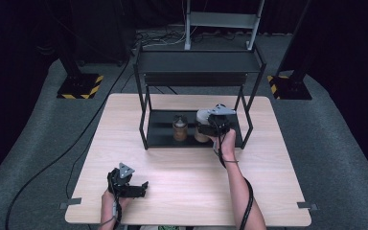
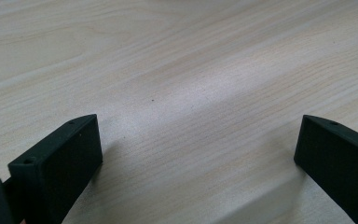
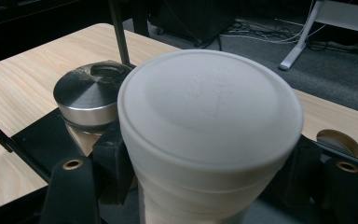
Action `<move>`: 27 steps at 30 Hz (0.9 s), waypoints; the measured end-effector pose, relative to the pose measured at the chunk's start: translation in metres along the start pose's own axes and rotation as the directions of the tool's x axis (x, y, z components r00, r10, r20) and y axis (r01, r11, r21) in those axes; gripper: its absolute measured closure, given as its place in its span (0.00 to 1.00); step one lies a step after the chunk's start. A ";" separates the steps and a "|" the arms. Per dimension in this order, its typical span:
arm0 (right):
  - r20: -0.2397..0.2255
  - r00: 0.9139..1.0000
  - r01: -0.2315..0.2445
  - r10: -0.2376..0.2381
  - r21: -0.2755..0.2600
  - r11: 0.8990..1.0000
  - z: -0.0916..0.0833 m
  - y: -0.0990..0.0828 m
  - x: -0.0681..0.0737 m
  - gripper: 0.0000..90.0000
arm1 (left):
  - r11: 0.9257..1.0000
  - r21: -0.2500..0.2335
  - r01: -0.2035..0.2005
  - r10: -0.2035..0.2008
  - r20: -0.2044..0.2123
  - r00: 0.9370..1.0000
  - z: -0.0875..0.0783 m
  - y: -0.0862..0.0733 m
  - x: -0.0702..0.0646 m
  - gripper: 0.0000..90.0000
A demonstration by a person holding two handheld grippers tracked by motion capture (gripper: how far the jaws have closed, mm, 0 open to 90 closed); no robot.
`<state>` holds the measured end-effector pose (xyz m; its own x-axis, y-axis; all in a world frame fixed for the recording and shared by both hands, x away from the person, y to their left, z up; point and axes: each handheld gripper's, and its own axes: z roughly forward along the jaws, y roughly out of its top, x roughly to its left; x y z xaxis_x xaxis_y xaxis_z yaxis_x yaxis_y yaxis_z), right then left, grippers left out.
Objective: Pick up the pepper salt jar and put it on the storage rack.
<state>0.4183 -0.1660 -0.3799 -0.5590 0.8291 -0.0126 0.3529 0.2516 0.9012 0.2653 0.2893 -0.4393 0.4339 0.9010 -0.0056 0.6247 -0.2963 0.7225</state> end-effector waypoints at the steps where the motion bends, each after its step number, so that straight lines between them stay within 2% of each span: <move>1: -0.001 1.000 0.001 -0.001 0.000 1.000 0.001 0.000 0.000 0.37 | 1.000 0.000 0.000 0.000 0.000 1.000 0.000 0.000 0.000 0.00; 27: -0.005 1.000 -0.008 0.008 0.011 1.000 0.018 0.000 0.004 0.37 | 1.000 0.000 0.001 -0.001 0.000 1.000 0.000 0.000 0.000 0.00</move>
<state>0.4295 -0.1542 -0.3875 -0.5603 0.8283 -0.0034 0.3654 0.2508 0.8964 0.2652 0.2893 -0.4393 0.4337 0.9010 -0.0062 0.6250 -0.2959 0.7224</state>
